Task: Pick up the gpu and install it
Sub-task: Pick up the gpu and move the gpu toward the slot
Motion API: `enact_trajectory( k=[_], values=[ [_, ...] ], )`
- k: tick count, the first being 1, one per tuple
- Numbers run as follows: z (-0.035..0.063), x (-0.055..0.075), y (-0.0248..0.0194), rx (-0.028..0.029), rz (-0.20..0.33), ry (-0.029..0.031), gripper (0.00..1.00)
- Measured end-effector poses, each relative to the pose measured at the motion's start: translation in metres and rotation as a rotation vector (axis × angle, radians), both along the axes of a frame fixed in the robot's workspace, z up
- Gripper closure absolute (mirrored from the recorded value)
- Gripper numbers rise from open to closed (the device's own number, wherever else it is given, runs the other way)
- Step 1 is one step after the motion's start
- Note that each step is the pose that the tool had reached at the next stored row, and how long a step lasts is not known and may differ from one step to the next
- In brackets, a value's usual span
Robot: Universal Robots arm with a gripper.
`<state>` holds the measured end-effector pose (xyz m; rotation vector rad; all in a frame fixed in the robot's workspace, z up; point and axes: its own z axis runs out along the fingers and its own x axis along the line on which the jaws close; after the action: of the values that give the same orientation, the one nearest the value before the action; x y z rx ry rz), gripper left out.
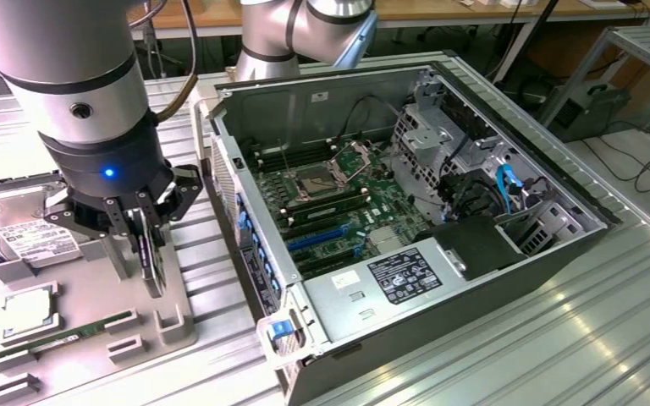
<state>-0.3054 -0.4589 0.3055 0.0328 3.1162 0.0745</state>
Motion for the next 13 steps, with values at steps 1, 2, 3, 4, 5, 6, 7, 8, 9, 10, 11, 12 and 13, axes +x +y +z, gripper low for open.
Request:
enact_trajectory(
  k=[1,2,3,4,5,6,7,8,9,10,11,12,13],
  values=[
    [0.0008,0.0,0.0,0.0002,0.0,0.0,0.73],
    [0.0015,0.0,0.0,0.0003,0.0,-0.0001,0.73],
    [0.0023,0.0,0.0,0.0003,0.0,0.0001,0.73],
    [0.003,0.0,0.0,0.0004,0.0,0.0,0.73],
    [0.0037,0.0,0.0,0.0006,0.0,0.0,0.73],
    [0.0043,0.0,0.0,0.0009,0.0,-0.0001,0.73],
    [0.005,0.0,0.0,0.0011,0.0,0.0,0.73],
    [0.0056,0.0,0.0,0.0013,0.0,0.0,0.73],
    [0.0063,0.0,0.0,0.0013,0.0,0.0,0.73],
    [0.0071,0.0,0.0,0.0015,0.0,0.0,0.73],
    [0.0081,0.0,0.0,0.0015,0.0,0.0,0.73],
    [0.0089,0.0,0.0,0.0015,0.0,0.0,0.73],
    [0.01,0.0,0.0,0.0021,0.0,-0.0001,0.73]
  ],
)
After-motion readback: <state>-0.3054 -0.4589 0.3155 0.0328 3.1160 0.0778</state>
